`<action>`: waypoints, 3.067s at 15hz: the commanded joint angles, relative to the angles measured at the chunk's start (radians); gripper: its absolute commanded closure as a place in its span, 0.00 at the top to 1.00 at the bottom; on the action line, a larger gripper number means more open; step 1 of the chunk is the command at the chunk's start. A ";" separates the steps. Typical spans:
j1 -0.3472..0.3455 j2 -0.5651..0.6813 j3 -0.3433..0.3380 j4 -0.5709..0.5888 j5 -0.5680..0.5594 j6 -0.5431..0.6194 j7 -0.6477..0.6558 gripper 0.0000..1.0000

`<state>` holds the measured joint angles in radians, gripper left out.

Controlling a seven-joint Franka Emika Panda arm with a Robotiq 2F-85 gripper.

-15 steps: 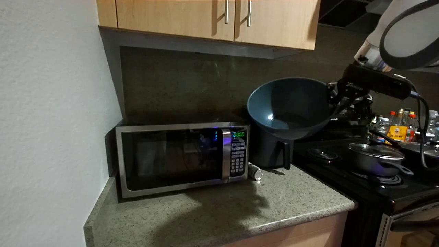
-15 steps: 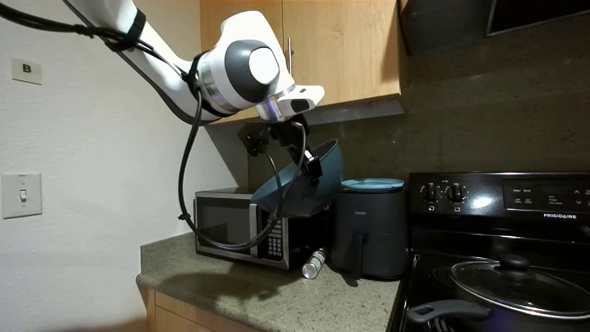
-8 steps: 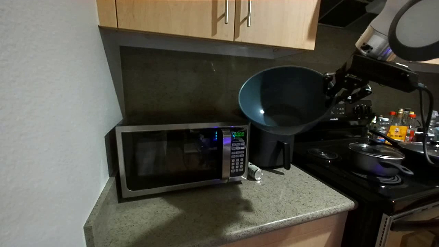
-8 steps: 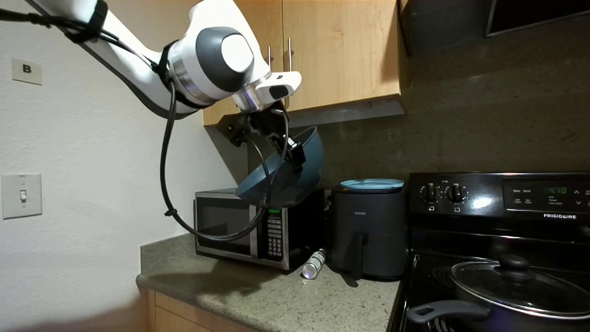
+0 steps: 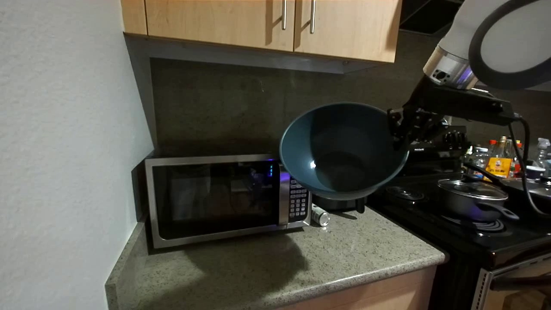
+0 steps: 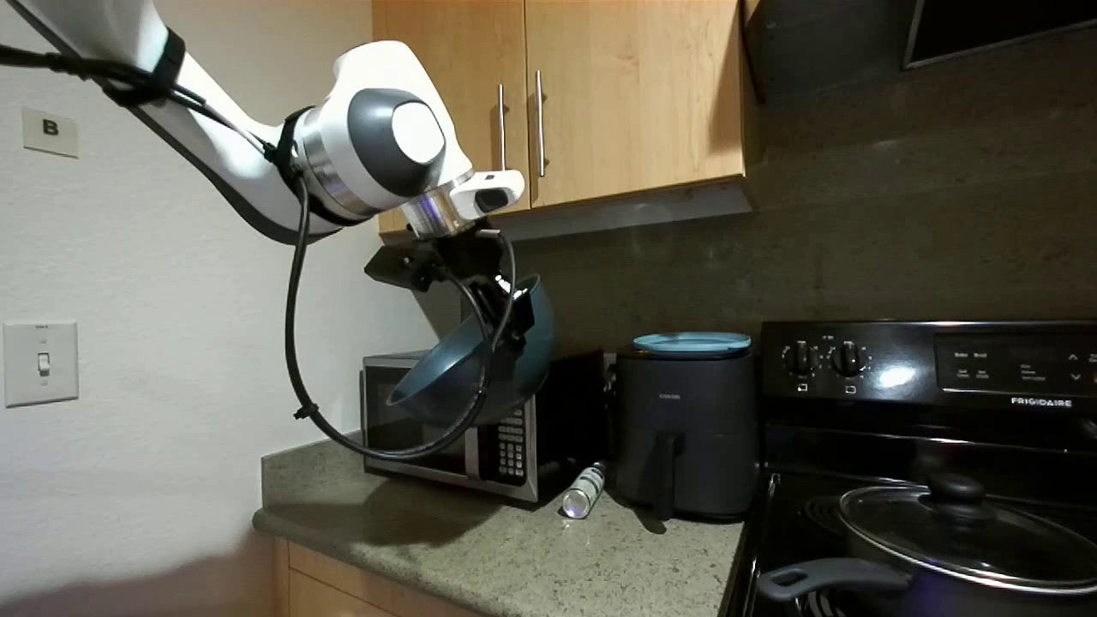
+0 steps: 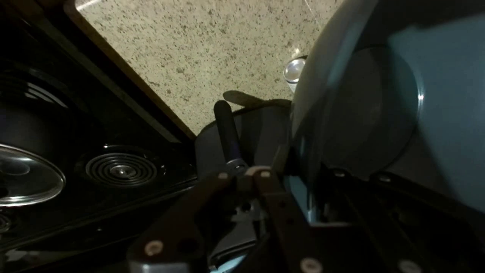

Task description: Put the bowl on top of the microwave.

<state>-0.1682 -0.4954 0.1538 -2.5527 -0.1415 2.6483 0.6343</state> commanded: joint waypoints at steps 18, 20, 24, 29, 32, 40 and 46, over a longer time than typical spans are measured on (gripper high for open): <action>0.169 -0.028 0.002 0.398 0.195 -0.560 -0.022 0.03; 0.194 0.013 -0.022 0.416 0.267 -0.535 -0.047 0.03; 0.206 0.083 -0.050 0.438 0.408 -0.438 -0.069 0.03; 0.183 0.164 -0.044 0.477 0.454 -0.262 0.008 0.03; 0.185 0.160 -0.046 0.457 0.421 -0.289 -0.013 0.11; 0.184 0.262 -0.061 0.507 0.452 -0.259 -0.002 0.03; 0.201 0.367 -0.084 0.577 0.518 -0.207 -0.031 0.03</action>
<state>0.0182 -0.1717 0.0837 -2.0357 0.3031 2.4015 0.6237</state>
